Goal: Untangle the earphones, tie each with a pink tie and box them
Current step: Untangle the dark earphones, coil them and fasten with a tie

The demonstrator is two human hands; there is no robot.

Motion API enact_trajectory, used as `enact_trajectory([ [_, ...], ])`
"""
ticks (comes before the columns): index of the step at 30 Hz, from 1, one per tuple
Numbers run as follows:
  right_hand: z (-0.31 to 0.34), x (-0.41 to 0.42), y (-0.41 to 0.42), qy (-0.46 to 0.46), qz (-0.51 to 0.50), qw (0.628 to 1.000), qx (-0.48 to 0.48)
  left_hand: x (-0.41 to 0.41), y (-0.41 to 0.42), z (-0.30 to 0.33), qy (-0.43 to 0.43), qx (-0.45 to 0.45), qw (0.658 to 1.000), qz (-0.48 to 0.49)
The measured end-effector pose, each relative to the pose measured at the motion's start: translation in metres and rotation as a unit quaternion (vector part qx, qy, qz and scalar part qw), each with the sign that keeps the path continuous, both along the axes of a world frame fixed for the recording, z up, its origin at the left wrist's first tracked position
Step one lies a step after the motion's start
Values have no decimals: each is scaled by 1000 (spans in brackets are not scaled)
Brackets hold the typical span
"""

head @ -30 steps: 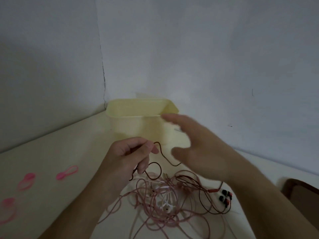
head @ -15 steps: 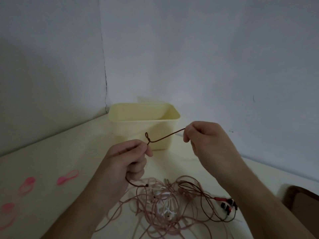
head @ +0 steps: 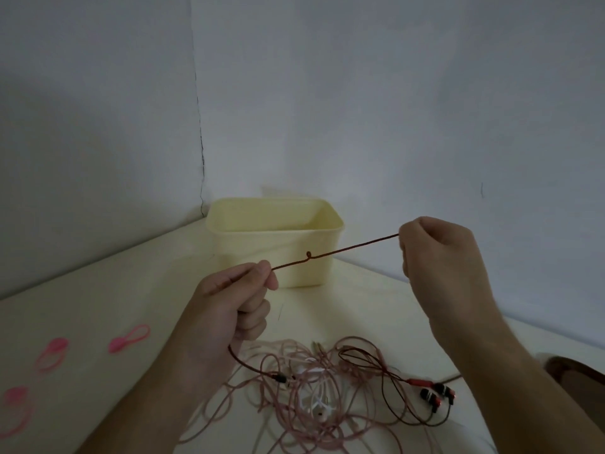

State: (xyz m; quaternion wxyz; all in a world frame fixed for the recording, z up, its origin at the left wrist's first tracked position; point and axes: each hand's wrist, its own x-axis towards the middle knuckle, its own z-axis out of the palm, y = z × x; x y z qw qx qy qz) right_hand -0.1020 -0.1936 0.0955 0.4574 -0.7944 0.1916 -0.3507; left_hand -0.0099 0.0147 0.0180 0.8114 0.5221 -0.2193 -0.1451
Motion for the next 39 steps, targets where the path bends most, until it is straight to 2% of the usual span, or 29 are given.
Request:
enact_trajectory([
  [3,-3,2,-10,60,19,996,-59,4,1,-1,38,-39,998,-24],
  [6,-4,4,-15,91,31,993,-72,8,2,-1,68,-59,996,-28],
  [11,-10,7,-19,145,-61,969,-189,7,2,0,98,-56,993,-40],
  [15,-14,7,-19,199,-74,952,-219,5,2,2,100,-45,993,-49],
  [18,-11,3,-13,254,48,938,-233,0,2,2,65,-2,997,-49],
  [21,-3,-7,11,250,247,913,-207,-7,-2,1,33,44,997,-53],
  [24,-13,-5,34,219,351,892,-183,-12,-6,1,8,75,996,-56],
  [28,-21,8,35,185,264,913,-252,-10,-5,0,-3,90,994,-63],
  [33,-13,8,5,84,143,979,-120,-3,3,1,25,35,992,-121],
  [35,-16,10,-2,52,108,990,-77,-2,5,0,32,-11,987,-155],
  [39,-26,16,-3,73,98,991,-46,0,7,-2,25,-107,969,-219],
])
